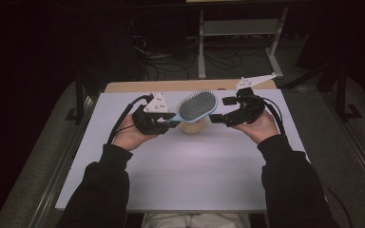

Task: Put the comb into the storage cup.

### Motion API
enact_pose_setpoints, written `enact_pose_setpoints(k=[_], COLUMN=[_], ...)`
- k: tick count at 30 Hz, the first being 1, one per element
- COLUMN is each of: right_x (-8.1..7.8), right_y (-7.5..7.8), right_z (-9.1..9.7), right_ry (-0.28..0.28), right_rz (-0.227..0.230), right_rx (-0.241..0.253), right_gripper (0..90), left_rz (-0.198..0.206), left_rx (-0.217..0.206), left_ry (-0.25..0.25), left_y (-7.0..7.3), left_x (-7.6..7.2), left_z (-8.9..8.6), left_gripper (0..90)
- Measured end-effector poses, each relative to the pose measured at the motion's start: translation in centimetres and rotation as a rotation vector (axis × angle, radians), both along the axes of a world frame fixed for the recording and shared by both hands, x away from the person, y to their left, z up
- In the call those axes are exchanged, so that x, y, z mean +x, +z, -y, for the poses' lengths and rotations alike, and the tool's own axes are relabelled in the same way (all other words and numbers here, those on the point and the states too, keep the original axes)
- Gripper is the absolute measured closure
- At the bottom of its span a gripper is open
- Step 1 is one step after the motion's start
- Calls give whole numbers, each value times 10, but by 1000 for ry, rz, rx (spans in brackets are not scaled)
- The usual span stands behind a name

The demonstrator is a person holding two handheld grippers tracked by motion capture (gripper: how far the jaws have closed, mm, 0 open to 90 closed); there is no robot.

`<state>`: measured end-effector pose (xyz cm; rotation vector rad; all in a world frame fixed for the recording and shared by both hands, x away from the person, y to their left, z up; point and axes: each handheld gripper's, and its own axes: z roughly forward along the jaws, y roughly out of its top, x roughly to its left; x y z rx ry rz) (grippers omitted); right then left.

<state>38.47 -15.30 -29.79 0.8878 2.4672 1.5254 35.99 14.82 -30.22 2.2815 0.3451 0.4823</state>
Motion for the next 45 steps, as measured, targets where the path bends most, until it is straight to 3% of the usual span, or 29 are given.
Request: enact_pose_setpoints(k=[8, 10, 20, 24, 29, 34, 36, 38, 41, 45], right_x=[2, 3, 11, 16, 20, 18, 15, 12, 10, 8], right_y=[4, 4, 4, 2, 3, 10, 16, 22, 33, 45], right_z=[-9, -10, -12, -11, -8, -10, -13, -17, -20, -25], right_ry=[29, 43, 54, 53, 56, 53, 65, 62, 62, 55], right_rz=[-26, -44, -140, -189, -252, -248, -218, -195, -172, -136], right_rx=[3, 19, 97, 104, 134, 135, 116, 93, 70, 37], right_gripper=[119, 131, 162, 247, 368, 501, 534, 547, 553, 554], left_rz=[25, 39, 93, 130, 127, 128, 125, 119, 96, 79], left_rx=[-10, 4, -19, -27, -23, -4, -10, -27, -89, -130], left_ry=[-1, -2, 12, 27, 32, 41, 40, 39, 34, 39], left_y=[-7, -10, -17, -21, -26, -29, -30, -29, -26, -24], left_x=[-6, -9, -12, -15, -13, -9, -9, -9, -8, -8], left_z=[5, 7, 12, 16, 20, 23, 23, 22, 20, 17], left_gripper=[701, 701, 701, 701, 701, 702, 705, 706, 699, 523])
